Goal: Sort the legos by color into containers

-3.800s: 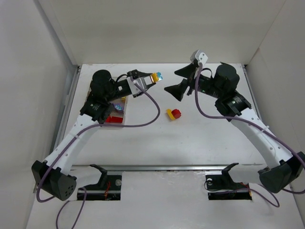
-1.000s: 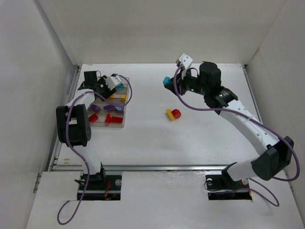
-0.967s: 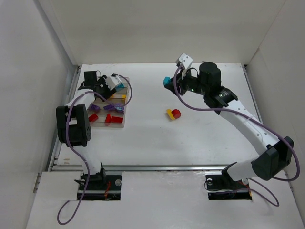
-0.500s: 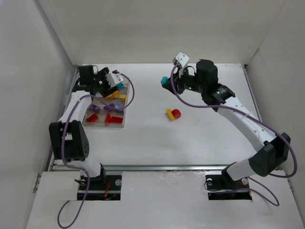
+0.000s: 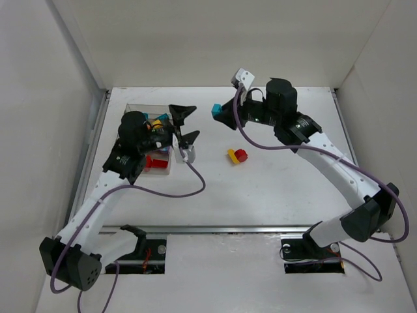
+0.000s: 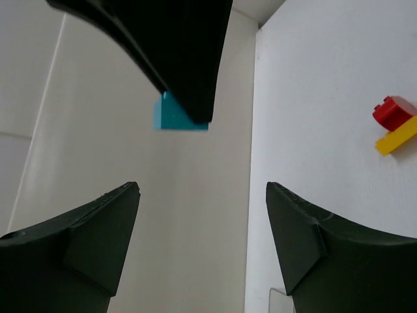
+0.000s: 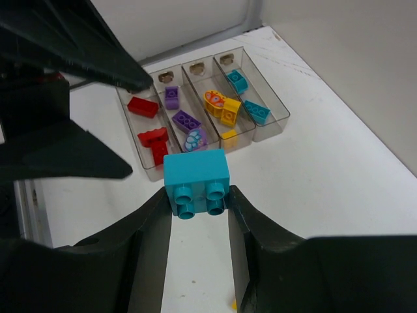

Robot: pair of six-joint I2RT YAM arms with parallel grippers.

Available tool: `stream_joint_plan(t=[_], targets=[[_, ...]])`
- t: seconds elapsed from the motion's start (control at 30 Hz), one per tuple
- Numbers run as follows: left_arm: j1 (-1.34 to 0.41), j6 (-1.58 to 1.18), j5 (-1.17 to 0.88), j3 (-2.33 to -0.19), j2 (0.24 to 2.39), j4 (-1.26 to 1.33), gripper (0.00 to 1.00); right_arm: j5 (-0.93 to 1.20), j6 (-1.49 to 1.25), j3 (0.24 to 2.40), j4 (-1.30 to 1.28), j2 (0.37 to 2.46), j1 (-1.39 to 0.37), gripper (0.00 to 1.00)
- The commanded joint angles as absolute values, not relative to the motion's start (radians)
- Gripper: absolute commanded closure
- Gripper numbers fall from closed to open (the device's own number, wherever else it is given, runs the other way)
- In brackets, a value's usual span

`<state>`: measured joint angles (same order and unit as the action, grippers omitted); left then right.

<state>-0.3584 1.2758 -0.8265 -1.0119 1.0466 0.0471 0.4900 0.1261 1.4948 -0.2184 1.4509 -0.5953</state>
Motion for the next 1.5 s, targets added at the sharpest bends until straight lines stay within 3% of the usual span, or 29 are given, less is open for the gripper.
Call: stream_joint_plan(t=[0.0, 0.33, 0.63, 0.83, 0.9, 0.97, 1.03, 1.07, 1.1, 1.13, 1.2, 1.47], targets=[[-0.411, 1.308, -0.824, -1.000, 1.031, 0.167, 0.24, 0.517, 0.110, 1.549, -0.189, 1.424, -0.624, 1.00], [-0.523, 1.359, -0.742, -0.992, 1.042, 0.239, 0.27, 0.560, 0.092, 1.549, -0.179, 1.456, -0.657, 1.00], [-0.532, 1.368, -0.709, -1.002, 1.071, 0.207, 0.58, 0.592, 0.072, 1.559, -0.179, 1.474, -0.657, 1.00], [-0.532, 1.388, -0.689, -1.022, 1.080, 0.163, 0.61, 0.601, 0.063, 1.568, -0.179, 1.474, -0.657, 1.00], [-0.532, 1.388, -0.689, -1.022, 1.080, 0.163, 0.67, 0.612, 0.063, 1.568, -0.179, 1.474, -0.657, 1.00], [-0.541, 1.388, -0.689, -1.022, 1.080, 0.153, 0.78, 0.612, 0.063, 1.568, -0.179, 1.474, -0.657, 0.98], [-0.541, 1.388, -0.689, -1.022, 1.080, 0.153, 0.86, 0.612, 0.063, 1.568, -0.179, 1.474, -0.657, 0.84], [-0.541, 1.372, -0.689, -1.031, 1.080, 0.153, 0.95, 0.612, 0.063, 1.568, -0.179, 1.474, -0.657, 0.76], [-0.541, 1.361, -0.689, -1.031, 1.071, 0.153, 1.00, 0.612, 0.063, 1.568, -0.179, 1.474, -0.657, 0.54], [-0.541, 1.345, -0.689, -1.031, 1.071, 0.153, 1.00, 0.595, 0.063, 1.568, -0.179, 1.474, -0.657, 0.39], [-0.541, 1.304, -0.661, -1.031, 1.071, 0.140, 1.00, 0.562, 0.043, 1.568, -0.179, 1.474, -0.657, 0.00], [-0.408, 0.918, -0.620, -1.123, 1.187, -0.020, 1.00, 0.097, -0.121, 1.516, -0.179, 1.456, -0.634, 0.00]])
